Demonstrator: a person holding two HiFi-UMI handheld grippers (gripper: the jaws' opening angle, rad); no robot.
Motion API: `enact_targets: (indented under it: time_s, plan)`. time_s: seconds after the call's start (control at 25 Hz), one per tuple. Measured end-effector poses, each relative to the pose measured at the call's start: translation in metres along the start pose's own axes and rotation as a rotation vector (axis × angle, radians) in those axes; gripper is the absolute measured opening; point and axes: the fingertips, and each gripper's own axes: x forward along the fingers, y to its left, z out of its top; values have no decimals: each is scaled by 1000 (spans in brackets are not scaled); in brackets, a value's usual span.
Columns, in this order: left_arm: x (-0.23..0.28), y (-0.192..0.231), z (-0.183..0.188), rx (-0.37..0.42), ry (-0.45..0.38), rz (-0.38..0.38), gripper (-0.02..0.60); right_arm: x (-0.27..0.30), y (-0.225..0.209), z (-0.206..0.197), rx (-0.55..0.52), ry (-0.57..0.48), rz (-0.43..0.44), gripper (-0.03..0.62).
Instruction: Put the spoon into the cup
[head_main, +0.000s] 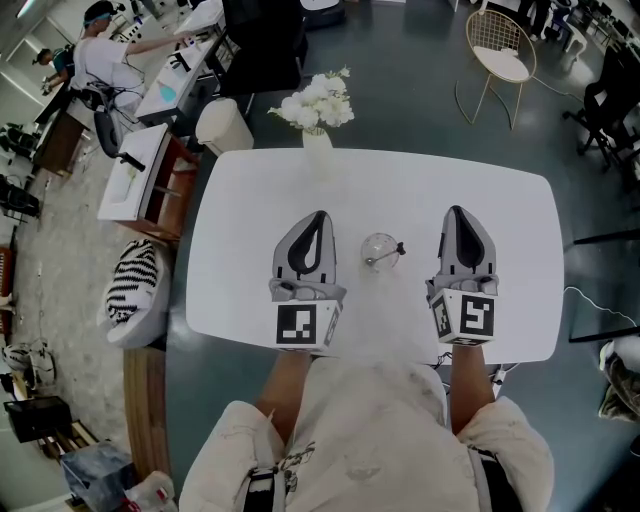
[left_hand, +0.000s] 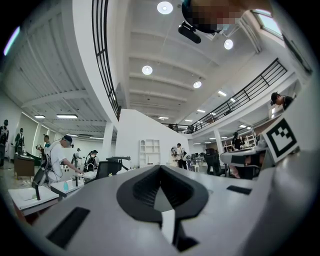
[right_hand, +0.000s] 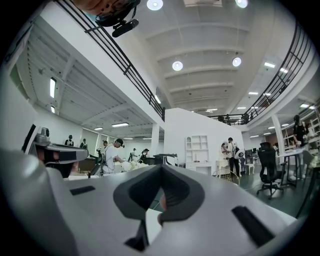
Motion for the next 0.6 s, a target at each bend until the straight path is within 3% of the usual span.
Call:
enact_targets:
  time_s: [0.6]
  plan:
    - [0, 4, -5, -2, 5, 5, 3, 3, 2, -7, -9, 14, 1, -12]
